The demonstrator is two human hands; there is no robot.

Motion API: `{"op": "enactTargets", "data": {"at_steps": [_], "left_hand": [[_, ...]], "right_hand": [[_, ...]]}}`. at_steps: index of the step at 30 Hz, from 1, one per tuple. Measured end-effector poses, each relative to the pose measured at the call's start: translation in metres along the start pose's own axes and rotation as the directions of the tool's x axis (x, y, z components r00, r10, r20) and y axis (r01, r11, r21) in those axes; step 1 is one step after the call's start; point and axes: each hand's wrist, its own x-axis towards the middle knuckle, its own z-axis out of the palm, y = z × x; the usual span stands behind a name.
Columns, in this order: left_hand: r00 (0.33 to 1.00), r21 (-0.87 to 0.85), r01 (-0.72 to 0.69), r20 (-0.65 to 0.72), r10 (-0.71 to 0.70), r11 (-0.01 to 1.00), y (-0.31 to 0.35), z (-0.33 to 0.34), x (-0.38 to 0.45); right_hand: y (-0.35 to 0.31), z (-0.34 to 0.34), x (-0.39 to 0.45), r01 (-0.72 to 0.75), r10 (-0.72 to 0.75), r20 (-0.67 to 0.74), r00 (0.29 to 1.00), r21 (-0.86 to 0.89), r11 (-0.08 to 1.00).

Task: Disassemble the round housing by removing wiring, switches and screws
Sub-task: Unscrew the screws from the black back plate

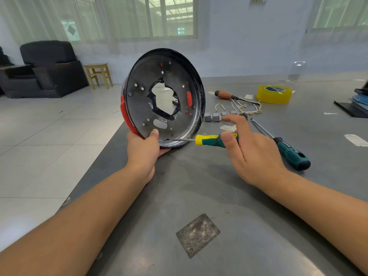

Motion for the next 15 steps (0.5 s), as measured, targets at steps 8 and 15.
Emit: {"op": "enactTargets", "data": {"at_steps": [8, 15], "left_hand": [[1.0, 0.012, -0.018, 0.005, 0.018, 1.0, -0.0009, -0.0001, -0.0009], [1.0, 0.007, -0.008, 0.013, 0.008, 1.0, -0.0007, -0.0005, 0.0011]], "right_hand": [[-0.0004, 0.0051, -0.0037, -0.022, 0.018, 0.012, 1.0, 0.464, 0.886], [-0.0014, 0.0063, -0.0025, -0.132, 0.139, 0.014, 0.99, 0.4, 0.907]]}}
